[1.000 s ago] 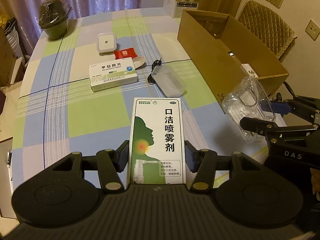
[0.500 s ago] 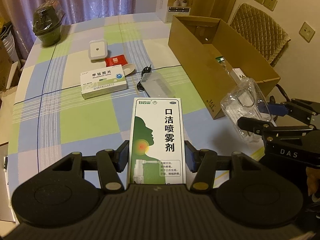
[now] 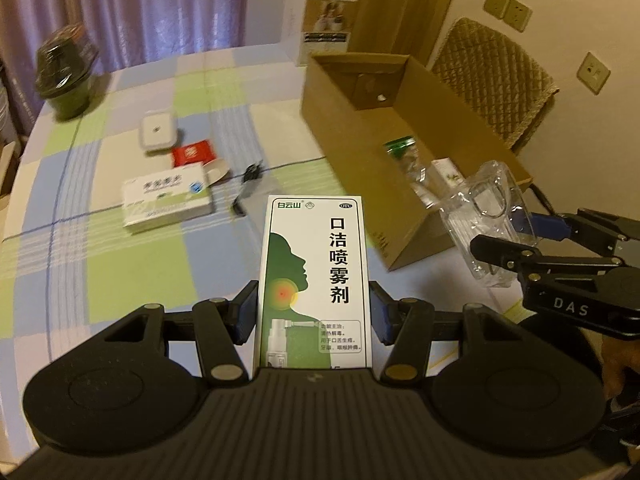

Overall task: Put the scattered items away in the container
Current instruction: 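Carry the spray box left while the right carries the soap rack to the box, then lower the soap rack into the box right while the left holds the spray box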

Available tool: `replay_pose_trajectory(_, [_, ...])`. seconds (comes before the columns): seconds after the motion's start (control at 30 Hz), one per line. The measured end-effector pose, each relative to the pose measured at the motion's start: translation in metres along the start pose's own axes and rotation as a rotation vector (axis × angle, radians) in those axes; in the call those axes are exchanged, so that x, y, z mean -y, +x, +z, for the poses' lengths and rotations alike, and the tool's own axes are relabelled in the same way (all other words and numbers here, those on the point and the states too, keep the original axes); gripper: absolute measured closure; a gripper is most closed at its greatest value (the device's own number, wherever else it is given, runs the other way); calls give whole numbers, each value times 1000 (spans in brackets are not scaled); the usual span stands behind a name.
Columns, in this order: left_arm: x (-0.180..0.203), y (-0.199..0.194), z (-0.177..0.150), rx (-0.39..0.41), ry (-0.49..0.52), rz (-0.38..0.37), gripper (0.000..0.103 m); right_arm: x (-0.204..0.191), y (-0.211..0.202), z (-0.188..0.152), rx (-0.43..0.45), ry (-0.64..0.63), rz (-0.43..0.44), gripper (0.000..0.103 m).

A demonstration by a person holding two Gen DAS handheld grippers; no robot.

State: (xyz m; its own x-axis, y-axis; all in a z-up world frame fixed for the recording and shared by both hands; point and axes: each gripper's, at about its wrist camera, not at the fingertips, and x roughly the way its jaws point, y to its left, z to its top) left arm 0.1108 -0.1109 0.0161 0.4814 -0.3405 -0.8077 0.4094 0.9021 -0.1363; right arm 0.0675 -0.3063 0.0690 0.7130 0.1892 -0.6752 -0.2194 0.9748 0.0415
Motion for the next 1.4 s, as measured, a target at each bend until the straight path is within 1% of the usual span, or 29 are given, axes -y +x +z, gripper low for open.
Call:
replay_pose_trajectory(0.13, [20, 8, 16, 11, 12, -32, 52, 17, -2, 5, 9, 13, -26, 45])
replay_pose_trajectory(0.37, [48, 25, 42, 24, -3, -88, 53, 43, -3, 13, 25, 31, -53, 45])
replay_pose_trajectory(0.7, [76, 50, 75, 36, -2, -127, 52, 76, 7, 32, 44, 54, -80, 45])
replay_pose_trajectory(0.97, [84, 70, 96, 35, -23, -153, 52, 94, 22, 47, 50, 61, -93, 45])
replay_pose_trajectory(1.4, [83, 97, 114, 21, -32, -169, 52, 114, 45, 59, 42, 71, -109, 45])
